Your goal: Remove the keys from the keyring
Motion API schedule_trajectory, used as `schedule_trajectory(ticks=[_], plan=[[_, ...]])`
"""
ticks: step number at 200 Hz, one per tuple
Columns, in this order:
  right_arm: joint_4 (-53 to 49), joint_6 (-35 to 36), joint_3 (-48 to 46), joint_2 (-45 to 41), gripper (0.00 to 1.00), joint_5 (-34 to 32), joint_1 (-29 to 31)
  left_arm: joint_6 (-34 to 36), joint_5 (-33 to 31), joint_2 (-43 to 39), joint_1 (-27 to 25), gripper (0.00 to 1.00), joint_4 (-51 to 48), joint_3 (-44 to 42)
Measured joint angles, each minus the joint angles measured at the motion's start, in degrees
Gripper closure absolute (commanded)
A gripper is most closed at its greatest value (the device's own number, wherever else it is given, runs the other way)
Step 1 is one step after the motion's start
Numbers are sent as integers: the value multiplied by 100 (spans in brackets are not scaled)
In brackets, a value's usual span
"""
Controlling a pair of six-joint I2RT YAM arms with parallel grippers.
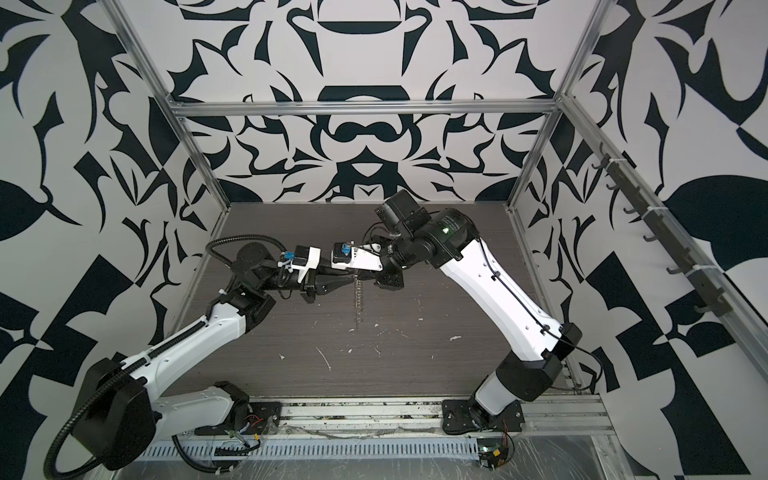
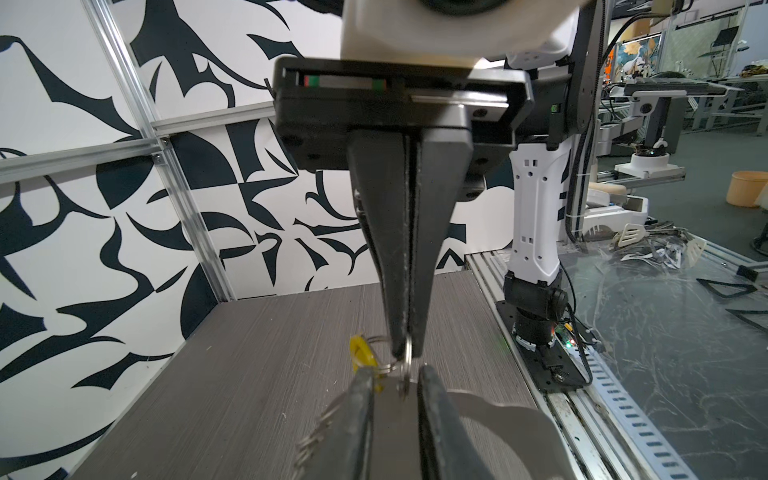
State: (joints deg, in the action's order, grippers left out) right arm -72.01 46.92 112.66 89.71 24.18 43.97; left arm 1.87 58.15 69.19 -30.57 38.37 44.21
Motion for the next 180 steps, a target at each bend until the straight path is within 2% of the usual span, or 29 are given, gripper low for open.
schedule_trajectory(ticks=[71, 92, 139, 148, 161, 165, 167, 180], plan=[[13, -22, 0, 2, 100, -39, 46, -39, 17, 9, -52, 88, 2, 0], [9, -35, 0, 2, 100, -79, 44, -20, 28, 44, -74, 100, 4, 0], [42, -105, -31, -15, 100, -105, 44, 2, 37, 55, -90, 100, 81, -7], [140, -157, -125, -70, 80, -116, 46, -66, 9, 55, -81, 100, 186, -55], [372, -179, -400, -223, 62, -175, 72, -240, -17, 55, -70, 100, 361, -105], [444, -240, -511, -291, 46, -195, 81, -306, -24, 55, -59, 100, 426, -118], [472, -205, -551, -313, 42, -201, 83, -339, -24, 55, -57, 100, 463, -127], [684, -295, -933, -553, 33, -278, 109, -557, -24, 55, -28, 100, 726, -160]])
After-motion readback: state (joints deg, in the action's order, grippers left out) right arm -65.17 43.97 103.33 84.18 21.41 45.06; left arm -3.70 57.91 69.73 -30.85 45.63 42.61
